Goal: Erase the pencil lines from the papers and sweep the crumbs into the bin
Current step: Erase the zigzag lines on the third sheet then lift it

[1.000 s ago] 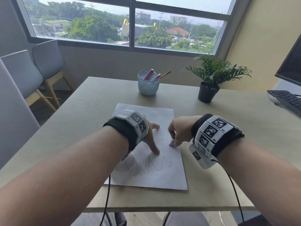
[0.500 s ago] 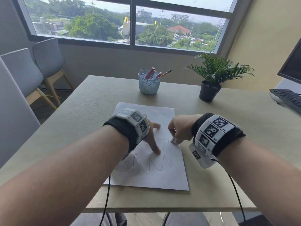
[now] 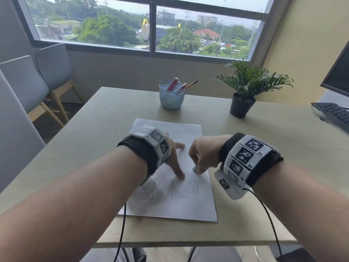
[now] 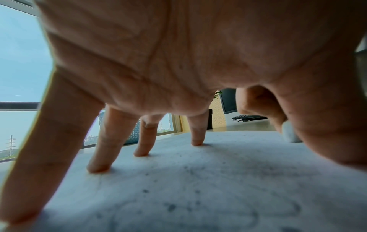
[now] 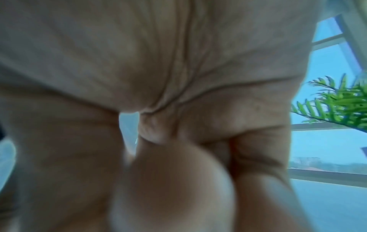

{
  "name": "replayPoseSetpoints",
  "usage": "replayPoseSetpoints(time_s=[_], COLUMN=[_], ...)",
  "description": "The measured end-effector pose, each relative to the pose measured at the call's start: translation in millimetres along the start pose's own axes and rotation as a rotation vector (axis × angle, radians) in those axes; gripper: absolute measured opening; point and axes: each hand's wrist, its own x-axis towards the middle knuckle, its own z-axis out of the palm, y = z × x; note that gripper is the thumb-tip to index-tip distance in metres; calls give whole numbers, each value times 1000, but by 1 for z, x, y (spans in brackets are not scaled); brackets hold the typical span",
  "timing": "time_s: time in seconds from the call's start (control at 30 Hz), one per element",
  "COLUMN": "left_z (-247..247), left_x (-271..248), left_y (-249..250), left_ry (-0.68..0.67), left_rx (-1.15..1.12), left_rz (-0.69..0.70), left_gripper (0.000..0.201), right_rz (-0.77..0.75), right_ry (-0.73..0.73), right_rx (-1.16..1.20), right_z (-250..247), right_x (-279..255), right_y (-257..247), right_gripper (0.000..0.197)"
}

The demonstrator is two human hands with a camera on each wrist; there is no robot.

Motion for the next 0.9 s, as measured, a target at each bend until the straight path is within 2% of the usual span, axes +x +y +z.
replayPoseSetpoints(time_s=[0.17,0.3,0.47,0.6,0.77,0.9], left_z=[-1,0,0,0,0,1], left_x=[-1,0,1,1,2,1], left_y=[1,1,1,1,1,0], left_ry=[-8,-4,-6,-15,-10,-8], left_rx=[6,12,17,14,11,1], left_rz=[0,-1,-2,0,5,5], left_gripper=[106,107,108,108,107,107], right_rz=[74,37,31,40,9,49], right_ry=[50,53,27,70,0,66], right_rx=[-24,-11,-7,-32,5,-38], right_z=[-10,-4,-7,-8,-4,-9], right_x=[5,6,7,10,3,5], right_y=[8,3,4,3,3,6], right_gripper=[19,10,18,11,20,17])
